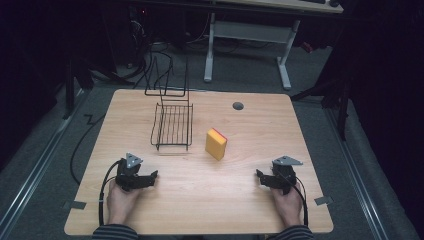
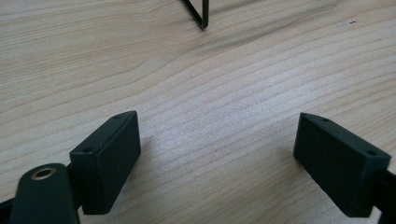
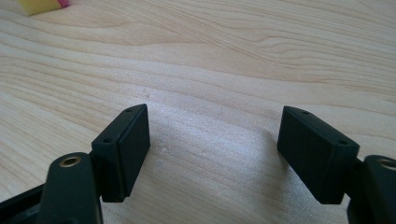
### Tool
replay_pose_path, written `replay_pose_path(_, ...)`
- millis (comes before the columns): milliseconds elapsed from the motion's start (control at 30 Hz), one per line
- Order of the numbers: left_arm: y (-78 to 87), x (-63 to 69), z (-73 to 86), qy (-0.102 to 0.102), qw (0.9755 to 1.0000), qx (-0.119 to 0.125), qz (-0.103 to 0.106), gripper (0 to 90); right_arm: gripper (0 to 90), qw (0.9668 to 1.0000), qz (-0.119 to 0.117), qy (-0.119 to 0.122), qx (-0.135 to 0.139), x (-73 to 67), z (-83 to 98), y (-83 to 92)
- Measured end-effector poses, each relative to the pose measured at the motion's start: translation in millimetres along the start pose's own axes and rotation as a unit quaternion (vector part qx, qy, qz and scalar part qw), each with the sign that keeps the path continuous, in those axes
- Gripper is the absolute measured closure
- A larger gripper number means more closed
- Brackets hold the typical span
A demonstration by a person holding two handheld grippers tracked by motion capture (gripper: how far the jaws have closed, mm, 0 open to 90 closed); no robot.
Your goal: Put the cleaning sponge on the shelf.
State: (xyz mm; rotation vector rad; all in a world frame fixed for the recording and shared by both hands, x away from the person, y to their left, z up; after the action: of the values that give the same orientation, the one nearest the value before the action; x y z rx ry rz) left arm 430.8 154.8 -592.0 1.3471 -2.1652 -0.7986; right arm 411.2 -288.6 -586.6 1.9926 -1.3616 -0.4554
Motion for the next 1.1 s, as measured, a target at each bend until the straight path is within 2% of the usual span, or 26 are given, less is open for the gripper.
replay_pose_path(267,-0.8,0.2,-0.6,0.001,1.0,0.001,-0.002,15.3,25.6,1.0,-0.001,-0.002,0.0,-0.1,0.0,0.0)
replay_pose_path(500,-1.1,0.0,-1.2,-0.008,1.0,0.0,0.0,15.8,25.7,1.0,-0.001,-0.001,0.0,0.1,0.0,0.0)
replay_pose_path(600,-0.4,0.7,-1.9,-0.019,0.9998,0.004,-0.006,16.0,25.6,1.0,-0.001,-0.001,0.0,0.0,0.0,0.0)
replay_pose_path(800,2.8,2.3,-4.3,-0.019,0.9998,0.003,0.002,16.1,25.6,1.0,-0.001,-0.001,0.0,0.1,0.0,0.0)
replay_pose_path(1100,12.0,7.7,-12.1,-0.012,0.9996,0.014,0.022,16.0,25.6,1.0,-0.002,-0.001,0.0,-0.2,0.0,0.1)
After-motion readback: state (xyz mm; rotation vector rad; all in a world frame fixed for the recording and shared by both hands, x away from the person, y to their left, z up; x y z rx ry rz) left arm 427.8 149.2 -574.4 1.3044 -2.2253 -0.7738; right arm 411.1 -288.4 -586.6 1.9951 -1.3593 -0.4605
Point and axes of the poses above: each handheld gripper's, and its own axes: y roughly backward along the jaws, z roughly out of its underside, x roughly to its right, the point moved 8 cm from there along -y, roughly forward along the jaws, and after that the axes turned 5 degrees about y, right-handed, at the moved point
